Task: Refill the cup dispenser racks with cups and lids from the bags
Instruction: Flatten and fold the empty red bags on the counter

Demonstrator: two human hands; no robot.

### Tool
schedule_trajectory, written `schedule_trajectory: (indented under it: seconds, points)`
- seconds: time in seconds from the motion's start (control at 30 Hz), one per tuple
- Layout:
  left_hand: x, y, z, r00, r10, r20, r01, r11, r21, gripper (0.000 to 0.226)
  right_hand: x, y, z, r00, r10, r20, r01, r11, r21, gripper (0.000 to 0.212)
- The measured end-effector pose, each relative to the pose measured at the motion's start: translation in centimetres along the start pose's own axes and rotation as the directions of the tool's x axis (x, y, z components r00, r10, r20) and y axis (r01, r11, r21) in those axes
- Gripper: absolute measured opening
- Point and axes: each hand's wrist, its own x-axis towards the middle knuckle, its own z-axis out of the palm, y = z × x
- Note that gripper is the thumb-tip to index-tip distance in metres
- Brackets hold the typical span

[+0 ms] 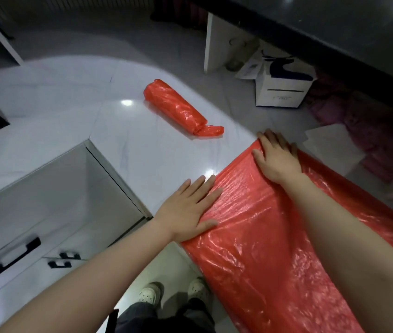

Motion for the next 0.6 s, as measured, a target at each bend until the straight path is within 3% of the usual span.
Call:
schedule_trajectory:
  seconds: [0.13, 0.23, 0.33, 0.47, 0.6]
  points:
    - [-1.3, -1.2, -0.1, 0.999, 0.041, 0.022, -0.042, 0.998, 0.042, 0.080, 0.2, -0.9, -1.1, 0.999, 0.031, 0.023, -0.029, 0.996, -0.089, 0.059]
    - [-1.4, -1.5, 0.1, 0.999, 0.037, 0.004, -0.037, 0.998, 0.051, 0.079, -1.2, -3.6, -3.0, 0.997, 0.025, -0.077, -0.039, 0.981, -0.190, 0.070]
    - [-1.3, -1.7, 0.4, 0.999, 0.037, -0.016, -0.036, 0.999, 0.026, 0.075, -5.4, -7.4, -4.7, 0.996, 0.013, -0.085, -0.015, 0.999, -0.030, 0.073]
    - [-1.2, -1.8, 0.9, 0.998, 0.040, -0.042, -0.039, 0.999, 0.033, 0.074, -14.1, -11.2, -4.1, 0.991, 0.016, 0.136, -0.032, 0.992, 0.120, 0.076]
    - [-1.1, -1.9, 1.0, 0.998, 0.057, -0.038, -0.056, 0.998, 0.036, 0.076, -20.7, -12.9, -0.5, 0.979, 0.060, 0.194, -0.093, 0.982, 0.165, 0.074]
